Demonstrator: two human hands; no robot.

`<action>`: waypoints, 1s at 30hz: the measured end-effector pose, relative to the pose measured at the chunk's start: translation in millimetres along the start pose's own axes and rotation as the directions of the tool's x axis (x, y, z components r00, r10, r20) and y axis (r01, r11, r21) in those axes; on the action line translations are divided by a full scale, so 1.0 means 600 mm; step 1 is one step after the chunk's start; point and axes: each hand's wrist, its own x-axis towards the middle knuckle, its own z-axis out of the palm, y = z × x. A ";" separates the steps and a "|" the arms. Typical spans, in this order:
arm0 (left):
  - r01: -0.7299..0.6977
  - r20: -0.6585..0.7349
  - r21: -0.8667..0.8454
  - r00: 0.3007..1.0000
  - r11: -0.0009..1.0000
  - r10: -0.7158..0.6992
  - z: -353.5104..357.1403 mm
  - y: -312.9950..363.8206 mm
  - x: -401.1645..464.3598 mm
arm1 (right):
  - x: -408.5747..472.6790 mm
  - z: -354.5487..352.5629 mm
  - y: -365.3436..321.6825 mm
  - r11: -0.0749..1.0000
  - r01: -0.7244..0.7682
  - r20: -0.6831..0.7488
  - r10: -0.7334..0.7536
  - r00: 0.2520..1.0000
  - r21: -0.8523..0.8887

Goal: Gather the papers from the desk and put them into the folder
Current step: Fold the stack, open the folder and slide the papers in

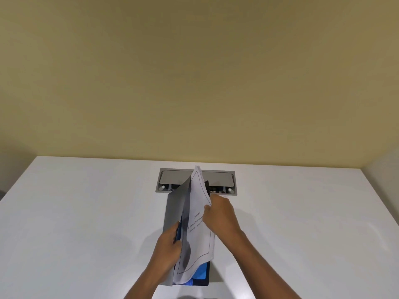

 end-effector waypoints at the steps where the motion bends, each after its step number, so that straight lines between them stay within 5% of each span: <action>1: 0.002 0.003 0.009 1.000 1.000 -0.002 0.001 -0.002 0.000 | 0.001 0.001 0.005 1.000 -0.001 -0.011 0.001 1.000 -0.004; 14: 0.021 -0.060 -0.020 0.998 1.000 -0.023 0.009 -0.016 0.017 | -0.015 0.065 0.030 0.999 0.020 -0.148 -0.026 0.989 -0.046; 30: 0.031 -0.074 -0.065 0.997 0.997 -0.036 0.002 -0.031 0.018 | -0.033 0.112 0.013 0.996 0.022 -0.067 -0.028 0.997 -0.085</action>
